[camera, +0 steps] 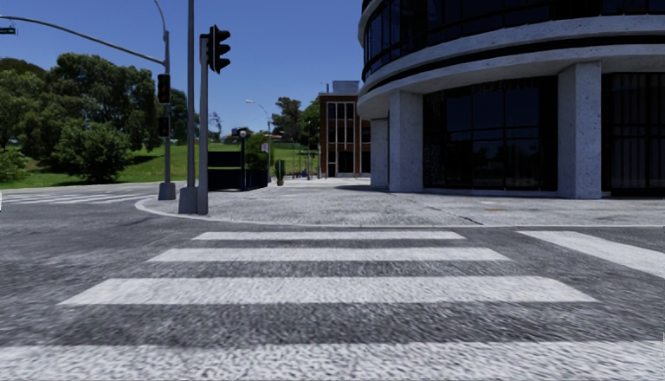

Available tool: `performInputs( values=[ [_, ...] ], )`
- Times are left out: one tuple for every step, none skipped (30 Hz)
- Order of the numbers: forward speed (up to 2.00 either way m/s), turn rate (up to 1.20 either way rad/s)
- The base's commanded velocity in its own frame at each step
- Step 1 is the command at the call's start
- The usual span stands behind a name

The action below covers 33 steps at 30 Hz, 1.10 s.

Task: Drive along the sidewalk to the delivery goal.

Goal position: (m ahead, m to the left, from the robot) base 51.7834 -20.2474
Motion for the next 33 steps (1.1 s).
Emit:
performInputs(
  values=[
    [2.00,0.33],
    [2.00,0.24],
    [2.00,0.08],
    [2.00,0.00],
    [2.00,0.00],
    [2.00,0.00],
    [2.00,0.00],
    [2.00,0.00],
    [2.00,0.00],
    [2.00,0.00],
    [2.00,0.00],
    [2.00,0.00],
    [2.00,0.00],
    [2.00,0.00],
    [2.00,0.00],
    [2.00,0.00],
    [2.00,0.00],
    [2.00,0.00],
    [2.00,0.00],
    [2.00,0.00],
    [2.00,0.00],
    [2.00,0.00],
    [2.00,0.00],
    [2.00,0.00],
    [2.00,0.00],
    [2.00,0.00],
    [2.00,0.00],
    [2.00,0.00],
    [2.00,0.00],
    [2.00,0.00],
    [2.00,0.00],
    [2.00,0.00],
    [2.00,0.00]
  ],
)
